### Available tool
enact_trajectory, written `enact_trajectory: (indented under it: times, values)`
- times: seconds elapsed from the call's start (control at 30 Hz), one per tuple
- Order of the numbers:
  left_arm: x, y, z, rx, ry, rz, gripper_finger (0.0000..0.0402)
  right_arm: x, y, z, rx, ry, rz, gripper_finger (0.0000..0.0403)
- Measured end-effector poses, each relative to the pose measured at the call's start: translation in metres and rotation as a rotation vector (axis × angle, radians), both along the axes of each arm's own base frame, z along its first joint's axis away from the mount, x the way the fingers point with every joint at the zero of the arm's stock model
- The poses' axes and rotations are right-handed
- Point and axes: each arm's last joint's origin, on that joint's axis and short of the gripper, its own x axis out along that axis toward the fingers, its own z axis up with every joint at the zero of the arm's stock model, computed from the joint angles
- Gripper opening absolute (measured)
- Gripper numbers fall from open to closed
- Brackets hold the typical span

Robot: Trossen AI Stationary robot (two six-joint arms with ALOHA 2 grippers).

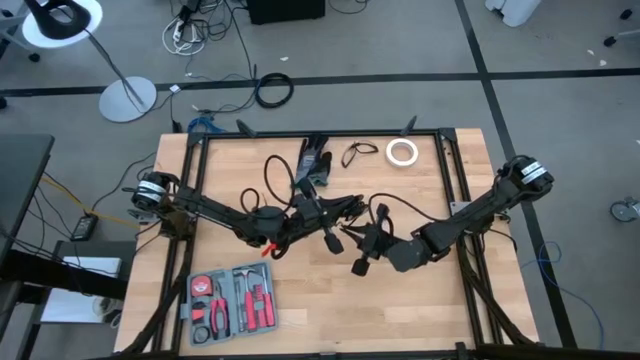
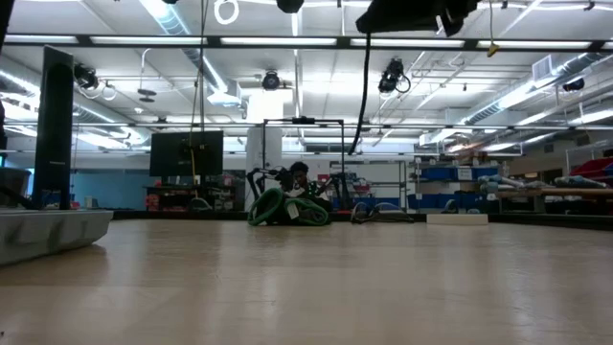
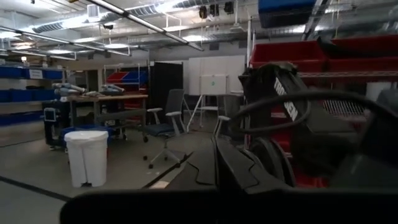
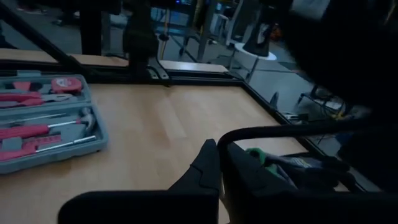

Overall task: Coil cords
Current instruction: Coil the black wire into a spool

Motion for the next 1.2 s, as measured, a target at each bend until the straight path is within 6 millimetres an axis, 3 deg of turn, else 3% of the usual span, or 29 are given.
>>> enact_trajectory:
  times: [0.7,1.2]
  values:
    - [0.005,-0.004,-0.019,0.067,0.223,-0.028,0.0000,0.007,0.003,0.025,0.004,0.012,0.104,0.0002]
    - [0.006,-0.005,-0.036,0.078,0.376,-0.054,0.0000,0.001,0.011,0.041,0.010,0.182,0.098,0.0004]
